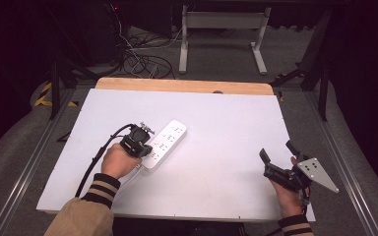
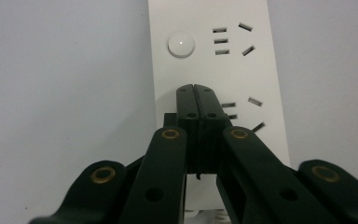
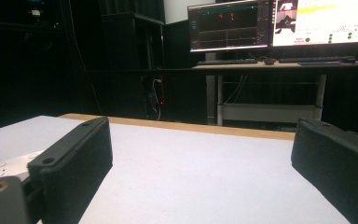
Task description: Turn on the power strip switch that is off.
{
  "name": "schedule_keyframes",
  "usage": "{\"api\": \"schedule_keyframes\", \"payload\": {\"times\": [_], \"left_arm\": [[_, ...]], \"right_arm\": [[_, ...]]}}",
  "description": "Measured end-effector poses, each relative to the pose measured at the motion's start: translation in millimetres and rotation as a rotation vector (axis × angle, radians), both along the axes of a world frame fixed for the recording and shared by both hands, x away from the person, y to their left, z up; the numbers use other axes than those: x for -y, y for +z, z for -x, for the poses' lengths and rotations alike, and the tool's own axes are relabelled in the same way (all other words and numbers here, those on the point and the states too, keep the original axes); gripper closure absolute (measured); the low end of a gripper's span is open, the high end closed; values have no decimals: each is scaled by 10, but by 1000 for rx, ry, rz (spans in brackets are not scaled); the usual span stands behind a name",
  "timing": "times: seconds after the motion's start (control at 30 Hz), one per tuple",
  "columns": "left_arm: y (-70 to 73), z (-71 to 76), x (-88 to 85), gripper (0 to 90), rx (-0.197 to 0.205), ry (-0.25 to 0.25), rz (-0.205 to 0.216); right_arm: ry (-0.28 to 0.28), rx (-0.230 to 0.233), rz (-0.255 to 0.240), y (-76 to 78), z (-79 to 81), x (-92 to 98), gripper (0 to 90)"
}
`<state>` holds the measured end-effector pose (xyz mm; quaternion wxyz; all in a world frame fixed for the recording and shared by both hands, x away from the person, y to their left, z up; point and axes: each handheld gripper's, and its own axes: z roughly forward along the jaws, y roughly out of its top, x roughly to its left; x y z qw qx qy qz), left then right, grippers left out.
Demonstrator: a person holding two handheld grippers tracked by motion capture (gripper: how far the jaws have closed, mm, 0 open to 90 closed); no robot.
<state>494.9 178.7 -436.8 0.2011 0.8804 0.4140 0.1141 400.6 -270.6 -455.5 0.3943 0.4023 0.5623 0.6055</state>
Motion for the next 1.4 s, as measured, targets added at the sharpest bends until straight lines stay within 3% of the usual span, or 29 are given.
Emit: {"api": "schedule_keyframes", "payload": {"times": [0.93, 1.27, 1.33, 1.4], "left_arm": [[-1, 7, -2, 900, 9, -9, -6], [-4, 12, -26, 900, 11, -13, 11], [-10, 8, -53, 900, 15, -23, 27], [-37, 24, -91, 900, 65, -13, 57]], "right_arm": [[2, -7, 4, -3, -9, -17, 57], [2, -5, 3, -3, -6, -15, 57], [1, -5, 2, -1, -5, -14, 58], [0, -2, 3, -4, -8, -8, 58]]}}
